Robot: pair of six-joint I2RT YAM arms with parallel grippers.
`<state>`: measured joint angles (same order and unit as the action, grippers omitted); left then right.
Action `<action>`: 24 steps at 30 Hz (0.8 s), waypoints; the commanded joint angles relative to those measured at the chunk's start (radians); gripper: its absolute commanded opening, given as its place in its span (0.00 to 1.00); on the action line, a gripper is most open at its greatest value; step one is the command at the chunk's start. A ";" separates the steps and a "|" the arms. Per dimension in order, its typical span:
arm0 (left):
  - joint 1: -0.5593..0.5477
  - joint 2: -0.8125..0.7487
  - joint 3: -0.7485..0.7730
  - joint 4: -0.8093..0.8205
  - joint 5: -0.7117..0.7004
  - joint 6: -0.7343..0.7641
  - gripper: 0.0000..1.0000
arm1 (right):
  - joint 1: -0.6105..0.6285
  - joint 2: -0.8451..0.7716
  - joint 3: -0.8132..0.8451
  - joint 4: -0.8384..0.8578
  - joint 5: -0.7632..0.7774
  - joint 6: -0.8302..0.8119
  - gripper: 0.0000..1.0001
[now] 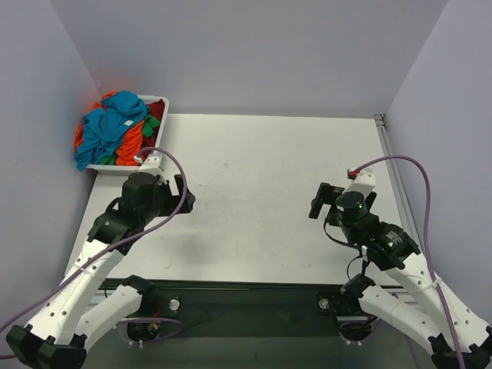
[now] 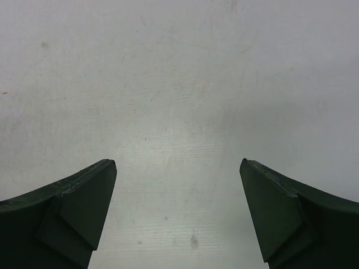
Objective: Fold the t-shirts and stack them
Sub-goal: Grab crumpled tshirt from bin with the left arm
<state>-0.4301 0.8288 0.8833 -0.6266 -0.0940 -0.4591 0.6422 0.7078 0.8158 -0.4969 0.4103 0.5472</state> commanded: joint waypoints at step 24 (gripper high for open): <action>0.568 0.576 0.571 0.142 -0.158 -0.142 0.88 | -0.004 0.058 0.006 -0.023 -0.071 -0.105 1.00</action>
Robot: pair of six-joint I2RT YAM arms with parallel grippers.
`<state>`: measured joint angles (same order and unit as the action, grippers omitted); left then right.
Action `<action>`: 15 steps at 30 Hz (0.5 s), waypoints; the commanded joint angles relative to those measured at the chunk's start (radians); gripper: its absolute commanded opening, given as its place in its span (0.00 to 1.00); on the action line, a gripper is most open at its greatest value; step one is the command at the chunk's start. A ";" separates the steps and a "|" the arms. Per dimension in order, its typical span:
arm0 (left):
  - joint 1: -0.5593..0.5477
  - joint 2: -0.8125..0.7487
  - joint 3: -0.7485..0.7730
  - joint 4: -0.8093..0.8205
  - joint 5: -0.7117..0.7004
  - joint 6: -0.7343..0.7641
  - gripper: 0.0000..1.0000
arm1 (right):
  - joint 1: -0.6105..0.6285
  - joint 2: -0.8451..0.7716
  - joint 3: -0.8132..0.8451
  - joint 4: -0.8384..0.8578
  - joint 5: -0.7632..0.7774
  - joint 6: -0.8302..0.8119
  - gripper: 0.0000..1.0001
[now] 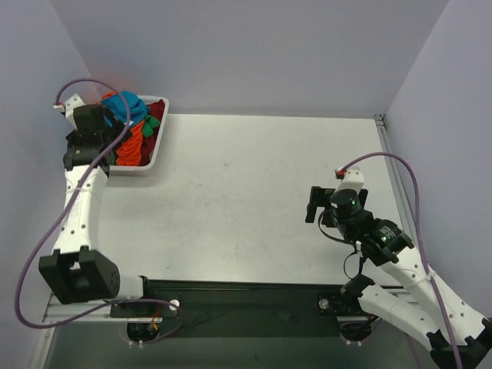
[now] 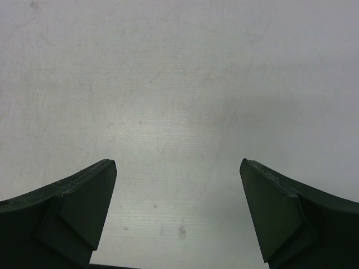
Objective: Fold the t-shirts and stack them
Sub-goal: Grab crumpled tshirt from bin with the left arm
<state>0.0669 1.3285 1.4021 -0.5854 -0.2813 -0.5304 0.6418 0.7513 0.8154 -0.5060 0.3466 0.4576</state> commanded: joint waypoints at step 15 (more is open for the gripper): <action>0.148 0.673 0.529 0.053 0.076 -0.089 0.71 | -0.018 0.069 -0.002 -0.002 -0.050 -0.027 1.00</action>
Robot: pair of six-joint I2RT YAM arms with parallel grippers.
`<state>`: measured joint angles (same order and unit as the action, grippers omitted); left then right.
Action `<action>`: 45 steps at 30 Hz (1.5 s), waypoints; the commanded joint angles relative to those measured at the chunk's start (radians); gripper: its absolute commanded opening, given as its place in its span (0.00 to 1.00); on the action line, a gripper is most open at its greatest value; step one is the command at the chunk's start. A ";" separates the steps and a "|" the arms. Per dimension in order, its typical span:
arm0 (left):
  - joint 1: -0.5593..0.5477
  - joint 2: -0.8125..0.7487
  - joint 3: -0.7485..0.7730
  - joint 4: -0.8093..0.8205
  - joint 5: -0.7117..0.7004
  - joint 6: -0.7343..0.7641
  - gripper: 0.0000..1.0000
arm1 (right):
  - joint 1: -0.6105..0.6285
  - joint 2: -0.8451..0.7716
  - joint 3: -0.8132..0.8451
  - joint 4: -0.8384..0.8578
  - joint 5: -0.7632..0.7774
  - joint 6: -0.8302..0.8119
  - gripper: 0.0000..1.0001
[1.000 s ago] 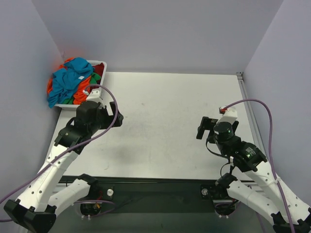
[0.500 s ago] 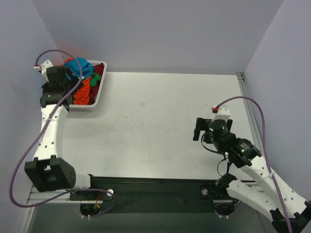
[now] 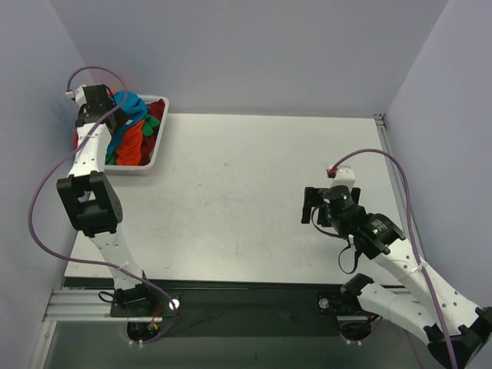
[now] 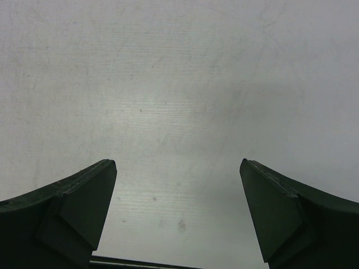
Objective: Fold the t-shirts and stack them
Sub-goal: Grab crumpled tshirt from bin with the left arm, then move the tshirt to the center of the board
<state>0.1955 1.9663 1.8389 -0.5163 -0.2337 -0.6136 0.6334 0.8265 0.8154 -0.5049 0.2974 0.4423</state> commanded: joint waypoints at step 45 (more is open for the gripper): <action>-1.090 -0.351 -0.398 0.210 -0.061 -0.015 0.64 | -0.029 -0.125 -0.021 -0.041 -0.061 0.110 1.00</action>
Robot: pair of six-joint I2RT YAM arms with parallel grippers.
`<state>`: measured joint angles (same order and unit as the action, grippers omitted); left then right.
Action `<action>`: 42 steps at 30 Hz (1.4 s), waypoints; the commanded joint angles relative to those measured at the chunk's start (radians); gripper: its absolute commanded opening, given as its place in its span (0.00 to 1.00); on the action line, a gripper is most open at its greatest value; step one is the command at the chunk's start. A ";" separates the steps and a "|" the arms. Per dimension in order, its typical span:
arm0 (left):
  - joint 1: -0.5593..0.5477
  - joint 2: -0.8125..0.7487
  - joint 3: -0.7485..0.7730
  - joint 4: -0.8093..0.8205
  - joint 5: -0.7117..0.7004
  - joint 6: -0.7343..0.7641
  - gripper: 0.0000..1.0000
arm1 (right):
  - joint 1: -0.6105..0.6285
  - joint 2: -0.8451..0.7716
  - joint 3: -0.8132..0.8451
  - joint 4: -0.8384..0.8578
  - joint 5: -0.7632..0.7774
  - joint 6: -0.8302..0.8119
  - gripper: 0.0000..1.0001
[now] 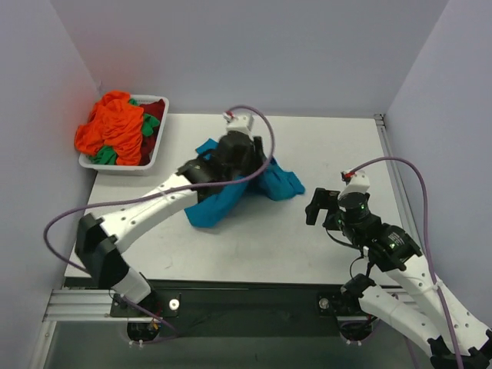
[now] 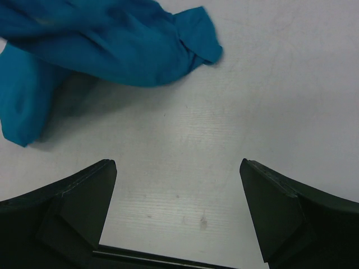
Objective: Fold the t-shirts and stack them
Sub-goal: Move the tshirt to the center of the board, then flatten out the tshirt
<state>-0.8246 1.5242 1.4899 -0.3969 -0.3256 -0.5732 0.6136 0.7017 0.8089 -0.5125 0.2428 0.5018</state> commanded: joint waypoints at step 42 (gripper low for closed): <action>0.470 -0.018 -0.692 0.058 0.181 -0.275 0.00 | -0.241 0.797 -0.062 0.583 -0.071 0.299 0.08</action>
<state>-0.3538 1.5429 0.8074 -0.3733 -0.1635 -0.8547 0.4374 1.5253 0.7059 0.0811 0.1764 0.8322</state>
